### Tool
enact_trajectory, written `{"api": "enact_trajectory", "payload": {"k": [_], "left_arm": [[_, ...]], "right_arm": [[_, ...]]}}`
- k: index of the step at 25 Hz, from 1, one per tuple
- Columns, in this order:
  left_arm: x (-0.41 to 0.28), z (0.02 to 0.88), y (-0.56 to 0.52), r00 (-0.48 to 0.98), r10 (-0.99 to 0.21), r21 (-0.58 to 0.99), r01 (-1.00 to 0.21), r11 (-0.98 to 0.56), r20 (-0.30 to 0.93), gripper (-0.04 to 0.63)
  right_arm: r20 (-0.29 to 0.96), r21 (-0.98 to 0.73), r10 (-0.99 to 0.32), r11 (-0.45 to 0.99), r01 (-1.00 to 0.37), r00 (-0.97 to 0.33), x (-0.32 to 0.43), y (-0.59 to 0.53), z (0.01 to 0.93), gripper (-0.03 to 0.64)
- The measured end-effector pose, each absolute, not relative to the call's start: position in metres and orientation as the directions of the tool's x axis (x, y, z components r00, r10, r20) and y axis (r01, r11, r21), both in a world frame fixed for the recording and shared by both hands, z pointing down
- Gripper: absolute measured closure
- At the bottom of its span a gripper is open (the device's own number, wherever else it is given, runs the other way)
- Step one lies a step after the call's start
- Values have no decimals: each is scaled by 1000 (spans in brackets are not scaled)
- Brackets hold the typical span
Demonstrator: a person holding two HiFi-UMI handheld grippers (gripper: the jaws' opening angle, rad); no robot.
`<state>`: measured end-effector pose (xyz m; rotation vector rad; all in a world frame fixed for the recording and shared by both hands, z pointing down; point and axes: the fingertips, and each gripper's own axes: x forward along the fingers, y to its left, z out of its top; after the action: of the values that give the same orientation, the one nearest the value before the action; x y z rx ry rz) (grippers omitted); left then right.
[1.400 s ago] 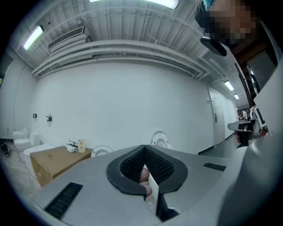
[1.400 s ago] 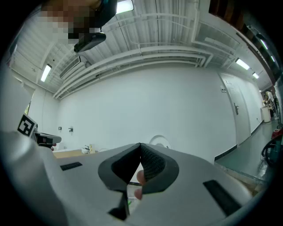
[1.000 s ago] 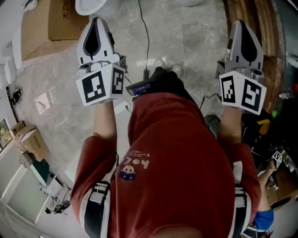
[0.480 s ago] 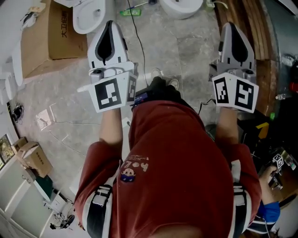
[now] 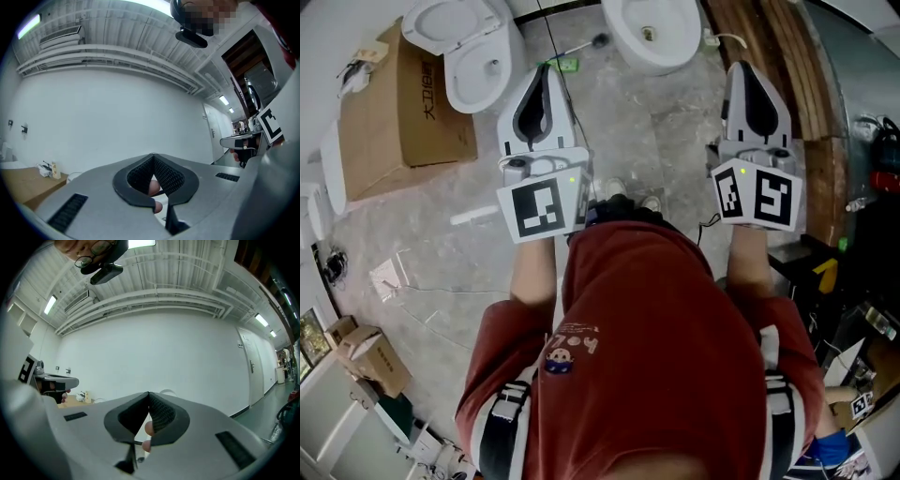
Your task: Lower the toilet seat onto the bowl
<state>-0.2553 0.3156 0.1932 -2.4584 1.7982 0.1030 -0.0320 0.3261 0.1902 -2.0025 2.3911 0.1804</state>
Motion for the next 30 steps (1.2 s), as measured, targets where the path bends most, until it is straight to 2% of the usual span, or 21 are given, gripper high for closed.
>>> {"api": "enact_trajectory", "payload": {"k": [13,22,30], "left_arm": [[-280,197,284,343,-934,-4,-939,-344,-100,586],[-273,199,259,316,-945,-11,-949,-316,-82,586],[-239,197,201,339,-936,6,-940,-341,-93,586]], "right_arm": [[-91,109,-983,147,-983,-157,-69,303,185,604],[-93,98,-981,161,-982,-170,-60,275,191,604],[-77,54,-985,152,-987,-156,-31,215,205,604]]}}
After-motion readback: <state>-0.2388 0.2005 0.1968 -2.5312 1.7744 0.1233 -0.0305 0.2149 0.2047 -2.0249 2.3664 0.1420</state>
